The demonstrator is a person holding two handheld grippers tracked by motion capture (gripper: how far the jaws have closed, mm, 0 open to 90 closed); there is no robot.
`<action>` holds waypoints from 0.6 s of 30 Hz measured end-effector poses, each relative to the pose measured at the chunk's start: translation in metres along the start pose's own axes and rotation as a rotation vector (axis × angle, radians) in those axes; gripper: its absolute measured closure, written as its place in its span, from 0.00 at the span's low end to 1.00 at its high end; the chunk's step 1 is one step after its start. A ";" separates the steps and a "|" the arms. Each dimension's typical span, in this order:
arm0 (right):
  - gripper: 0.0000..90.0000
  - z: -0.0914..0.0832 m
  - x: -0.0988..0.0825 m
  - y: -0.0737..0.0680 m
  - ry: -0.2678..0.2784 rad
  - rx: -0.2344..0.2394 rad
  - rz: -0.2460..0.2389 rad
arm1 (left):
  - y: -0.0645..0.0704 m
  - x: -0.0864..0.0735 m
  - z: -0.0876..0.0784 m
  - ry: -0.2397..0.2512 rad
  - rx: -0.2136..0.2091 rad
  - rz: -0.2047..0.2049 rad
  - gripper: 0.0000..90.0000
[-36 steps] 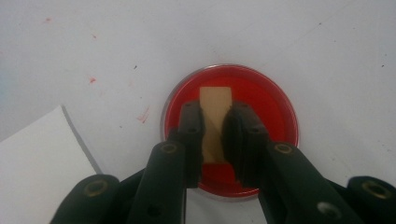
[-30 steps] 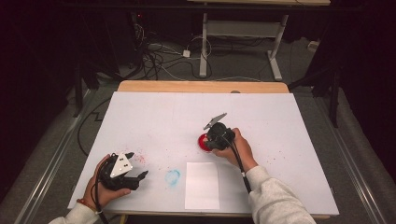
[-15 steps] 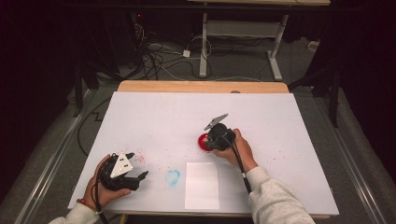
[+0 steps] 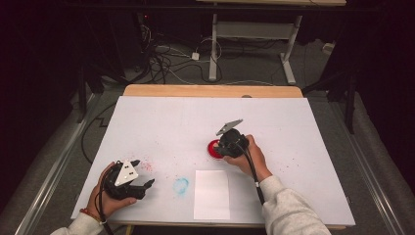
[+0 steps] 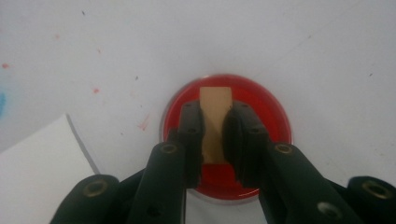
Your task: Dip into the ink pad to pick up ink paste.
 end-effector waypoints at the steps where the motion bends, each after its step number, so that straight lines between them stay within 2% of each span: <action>1: 0.85 -0.003 0.001 0.000 0.015 -0.007 -0.002 | 0.000 0.000 0.000 -0.002 0.000 0.002 0.21; 5: 0.85 -0.015 0.002 -0.002 0.056 -0.032 -0.018 | 0.001 0.000 0.001 -0.007 0.000 0.008 0.21; 13: 0.85 -0.039 -0.002 -0.006 0.148 -0.020 -0.028 | 0.002 0.001 0.002 -0.007 0.001 0.008 0.21; 18: 0.85 -0.050 -0.004 -0.008 0.185 -0.039 -0.040 | 0.001 0.001 0.001 -0.003 0.002 0.003 0.21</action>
Point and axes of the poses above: each handheld gripper's, and its own axes: z roughly forward along the jaws, x roughly out of its top, y roughly to its right, the point moved 1 cm from there along z, roughly forward along the jaws, and after that the axes turned 4 degrees about y, right-handed, at the moved point
